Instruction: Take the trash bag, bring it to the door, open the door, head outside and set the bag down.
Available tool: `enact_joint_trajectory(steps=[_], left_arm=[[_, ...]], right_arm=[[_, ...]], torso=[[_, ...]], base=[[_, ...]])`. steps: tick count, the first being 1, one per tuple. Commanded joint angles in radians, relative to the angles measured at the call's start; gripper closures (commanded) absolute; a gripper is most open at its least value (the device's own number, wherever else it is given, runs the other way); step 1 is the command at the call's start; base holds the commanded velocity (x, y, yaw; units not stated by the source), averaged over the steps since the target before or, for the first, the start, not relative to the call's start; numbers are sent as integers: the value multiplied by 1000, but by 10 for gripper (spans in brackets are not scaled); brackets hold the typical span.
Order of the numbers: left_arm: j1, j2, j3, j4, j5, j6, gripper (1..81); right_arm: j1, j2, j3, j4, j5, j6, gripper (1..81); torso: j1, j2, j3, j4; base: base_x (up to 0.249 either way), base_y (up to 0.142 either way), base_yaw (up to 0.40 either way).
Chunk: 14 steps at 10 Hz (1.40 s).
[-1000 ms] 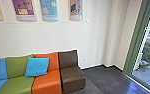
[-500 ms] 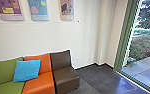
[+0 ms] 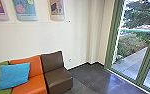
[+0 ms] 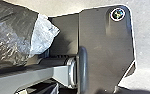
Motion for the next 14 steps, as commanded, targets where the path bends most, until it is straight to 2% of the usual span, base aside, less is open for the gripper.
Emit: enact_joint_trajectory(steps=[1,14], left_arm=[[-58,2,-1,6,50,6,811],[-58,9,-2,8,50,9,811]], right_arm=[[43,0,3,-3,-50,-1,10],[40,5,-1,-1,-48,1,10]], torso=[[0,0,0,0],[0,0,0,0]], base=[[0,0,-257],[0,0,-313]])
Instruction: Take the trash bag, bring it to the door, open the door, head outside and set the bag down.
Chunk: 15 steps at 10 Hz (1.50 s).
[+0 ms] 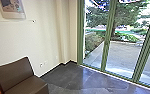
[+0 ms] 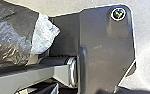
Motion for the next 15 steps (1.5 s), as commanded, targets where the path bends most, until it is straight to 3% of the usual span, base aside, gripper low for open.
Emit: enact_joint_trajectory(steps=[1,15], left_arm=[[-59,4,-1,8,50,9,811],[-56,7,0,10,50,12,811]], right_arm=[[41,3,0,-3,-48,1,10],[36,5,0,-3,-48,1,10]], torso=[[0,0,0,0],[0,0,0,0]], base=[[0,0,-329],[0,0,-314]])
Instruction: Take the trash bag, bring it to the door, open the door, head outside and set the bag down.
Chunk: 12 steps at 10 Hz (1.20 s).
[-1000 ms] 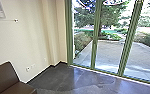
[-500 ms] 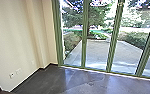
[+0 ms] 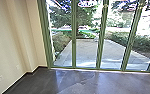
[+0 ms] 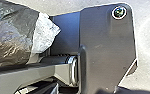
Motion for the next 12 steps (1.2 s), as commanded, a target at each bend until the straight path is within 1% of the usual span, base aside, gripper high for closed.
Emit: enact_joint_trajectory(steps=[1,12], left_arm=[[-57,6,-1,9,50,11,811],[-58,4,-1,9,50,11,811]], right_arm=[[42,-1,2,-3,-49,0,10],[45,4,-4,-3,-49,0,10]], torso=[[0,0,0,0],[0,0,0,0]], base=[[0,0,-309],[0,0,-309]])
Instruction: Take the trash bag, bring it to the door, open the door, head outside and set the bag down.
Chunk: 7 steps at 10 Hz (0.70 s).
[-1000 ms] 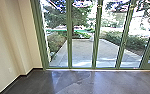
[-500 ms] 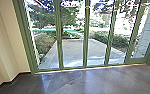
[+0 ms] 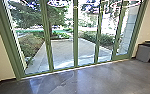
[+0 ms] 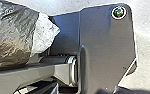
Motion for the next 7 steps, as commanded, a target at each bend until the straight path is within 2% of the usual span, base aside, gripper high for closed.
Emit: enact_joint_trajectory(steps=[1,7], left_arm=[[-56,2,0,9,51,11,811],[-56,2,0,9,51,11,811]], right_arm=[[43,3,0,-3,-49,0,10],[40,3,-3,-1,-49,0,10]], torso=[[0,0,0,0],[0,0,0,0]], base=[[0,0,-309],[0,0,-309]])
